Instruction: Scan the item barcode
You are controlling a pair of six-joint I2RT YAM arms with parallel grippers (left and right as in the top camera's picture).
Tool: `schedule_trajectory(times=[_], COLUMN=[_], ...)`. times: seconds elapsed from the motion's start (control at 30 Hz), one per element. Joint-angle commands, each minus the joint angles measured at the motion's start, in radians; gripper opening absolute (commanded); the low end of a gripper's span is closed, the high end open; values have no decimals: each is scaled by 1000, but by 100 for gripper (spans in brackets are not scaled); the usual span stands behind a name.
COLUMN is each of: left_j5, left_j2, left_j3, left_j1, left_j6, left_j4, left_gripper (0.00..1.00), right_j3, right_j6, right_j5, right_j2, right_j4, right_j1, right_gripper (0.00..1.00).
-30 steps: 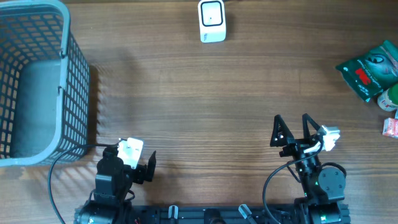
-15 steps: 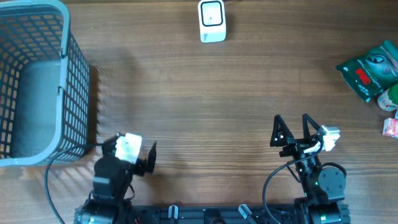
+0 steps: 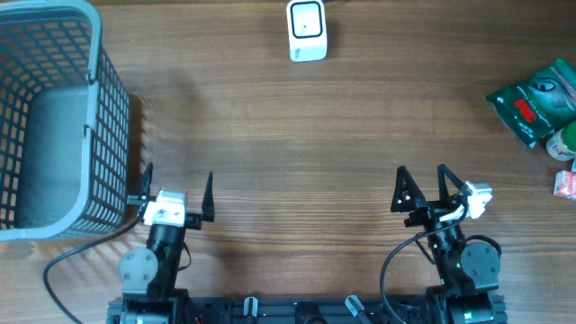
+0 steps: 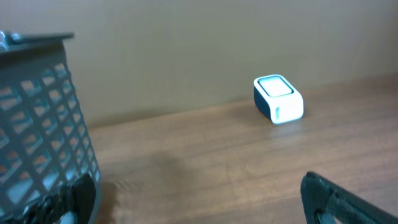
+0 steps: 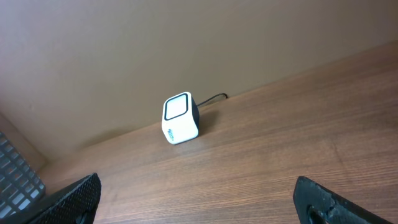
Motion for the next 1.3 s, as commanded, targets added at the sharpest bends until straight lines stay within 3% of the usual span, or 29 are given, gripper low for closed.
schedule_trajectory(times=[0.0, 0.1, 0.17, 0.27, 1.2, 1.27], left_j5=[11, -15, -4, -20, -26, -26], left_j2=[-10, -10, -10, -10, -9, -9], left_j3=[-51, -51, -51, -51, -51, -51], left_j1=[10, 10, 10, 10, 10, 10], left_j6=[-2, -42, -225, -325, -339, -339], left_j4=[10, -31, -30, -31, -29, -30], left_gripper=[100, 100, 100, 100, 100, 100], right_j3=[-1, -1, -1, -1, -1, -1], right_j6=[6, 6, 6, 6, 2, -87], right_j5=[17, 17, 17, 17, 24, 23], right_j2=[-9, -9, -9, -9, -9, -8], right_j4=[2, 2, 2, 3, 3, 3], right_j1=[4, 4, 4, 4, 4, 4], right_gripper=[100, 100, 100, 100, 100, 100])
